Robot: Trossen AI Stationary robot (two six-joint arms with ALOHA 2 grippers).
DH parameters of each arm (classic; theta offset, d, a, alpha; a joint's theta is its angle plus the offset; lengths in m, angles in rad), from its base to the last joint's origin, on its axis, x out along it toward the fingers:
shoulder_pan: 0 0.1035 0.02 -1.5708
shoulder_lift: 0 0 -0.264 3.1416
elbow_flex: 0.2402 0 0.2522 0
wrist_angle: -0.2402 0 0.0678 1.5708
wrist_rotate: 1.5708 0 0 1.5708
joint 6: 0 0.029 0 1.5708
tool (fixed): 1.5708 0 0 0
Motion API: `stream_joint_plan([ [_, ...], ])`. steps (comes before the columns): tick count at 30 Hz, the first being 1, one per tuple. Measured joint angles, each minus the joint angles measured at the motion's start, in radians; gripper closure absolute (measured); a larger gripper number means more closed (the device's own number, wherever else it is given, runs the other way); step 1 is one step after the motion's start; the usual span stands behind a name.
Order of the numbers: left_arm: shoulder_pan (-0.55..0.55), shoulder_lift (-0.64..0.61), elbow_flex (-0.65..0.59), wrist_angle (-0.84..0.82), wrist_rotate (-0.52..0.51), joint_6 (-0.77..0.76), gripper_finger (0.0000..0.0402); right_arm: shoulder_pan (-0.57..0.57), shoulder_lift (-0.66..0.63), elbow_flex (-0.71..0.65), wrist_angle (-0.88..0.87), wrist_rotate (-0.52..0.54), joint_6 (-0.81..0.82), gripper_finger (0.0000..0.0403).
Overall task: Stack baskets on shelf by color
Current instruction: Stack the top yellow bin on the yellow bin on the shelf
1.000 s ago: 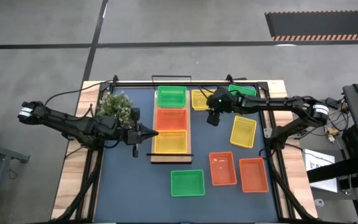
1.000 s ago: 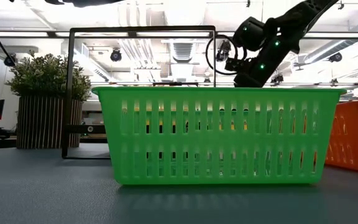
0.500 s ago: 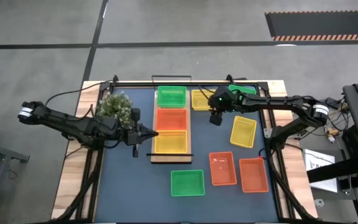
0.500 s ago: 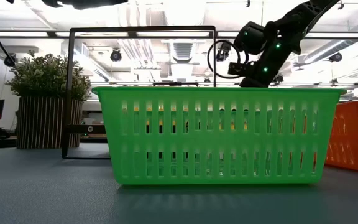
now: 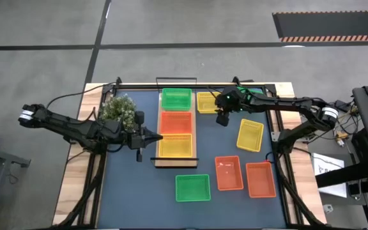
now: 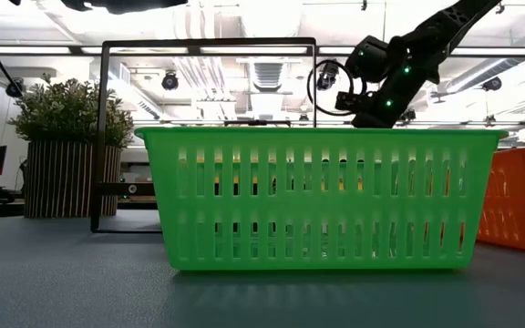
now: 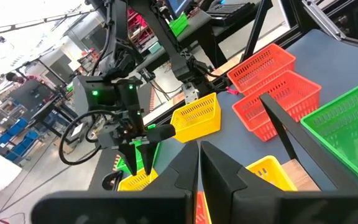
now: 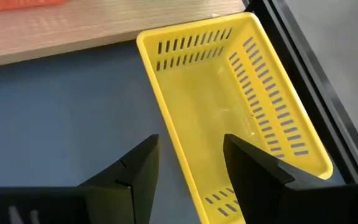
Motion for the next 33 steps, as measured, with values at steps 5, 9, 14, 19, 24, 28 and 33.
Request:
stream_joint_plan([
  [5,0.0,0.0,0.0,0.0,-0.002,0.004,0.04,0.001,0.0,-0.008,0.039,-0.014,0.001,0.0232],
  [9,0.0,0.0,0.0,0.0,-0.004,0.005,0.04,0.001,0.0,-0.023,0.06,-0.015,0.001,0.0232],
  [14,0.0,0.0,0.0,0.0,-0.005,0.006,0.04,0.001,0.001,-0.035,0.075,-0.016,0.008,0.0232],
  [19,0.0,0.0,0.0,0.004,-0.008,0.007,0.04,0.001,0.055,-0.043,0.113,-0.018,0.008,0.0232],
  [24,0.0,0.0,0.0,0.004,-0.008,0.007,0.04,0.001,0.151,-0.023,0.117,0.007,0.0,0.0232],
  [28,0.0,0.0,0.0,0.003,-0.008,0.02,0.04,0.001,0.191,0.003,0.119,0.011,-0.018,0.0238],
  [33,0.0,-0.001,0.0,0.003,-0.012,0.024,0.04,0.002,0.218,0.019,0.117,0.009,-0.053,0.0287],
])
